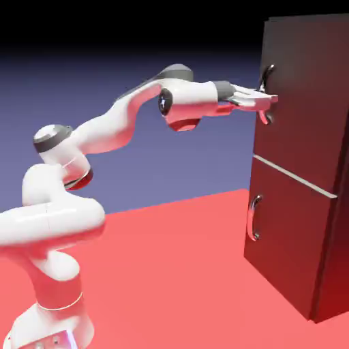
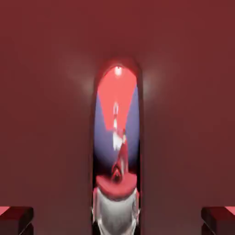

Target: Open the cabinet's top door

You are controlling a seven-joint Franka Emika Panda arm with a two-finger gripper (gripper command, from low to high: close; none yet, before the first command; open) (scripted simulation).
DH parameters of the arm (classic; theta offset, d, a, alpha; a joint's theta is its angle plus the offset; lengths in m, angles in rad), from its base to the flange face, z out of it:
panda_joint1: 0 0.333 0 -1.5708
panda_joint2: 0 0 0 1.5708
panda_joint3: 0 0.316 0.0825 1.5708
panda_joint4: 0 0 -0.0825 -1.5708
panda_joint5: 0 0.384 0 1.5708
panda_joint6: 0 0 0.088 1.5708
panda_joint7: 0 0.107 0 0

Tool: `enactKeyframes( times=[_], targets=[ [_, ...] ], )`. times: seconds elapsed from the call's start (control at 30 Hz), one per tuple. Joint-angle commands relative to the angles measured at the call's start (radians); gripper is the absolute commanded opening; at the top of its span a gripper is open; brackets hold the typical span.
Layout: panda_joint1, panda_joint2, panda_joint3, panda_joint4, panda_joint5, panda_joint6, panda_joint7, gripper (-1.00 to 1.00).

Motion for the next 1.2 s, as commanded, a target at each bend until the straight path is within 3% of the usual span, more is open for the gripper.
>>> enactKeyframes(
  times=[0.0,0.3,0.6,0.87,1.17],
  targets=[
    [0.018,0.005,-0.014,-0.033,0.013,-0.044,-0.030,-1.00],
    [0.115,0.087,-0.161,-0.268,0.012,-0.435,-0.238,-1.00],
    [0.094,0.230,-0.327,-0.378,-0.119,-0.827,-0.394,-1.00],
    [-0.014,0.432,-0.441,-0.359,-0.307,-1.175,-0.542,-1.00],
    [-0.195,0.753,-0.452,-0.183,-0.585,-1.499,-0.745,-1.00]
  ],
)
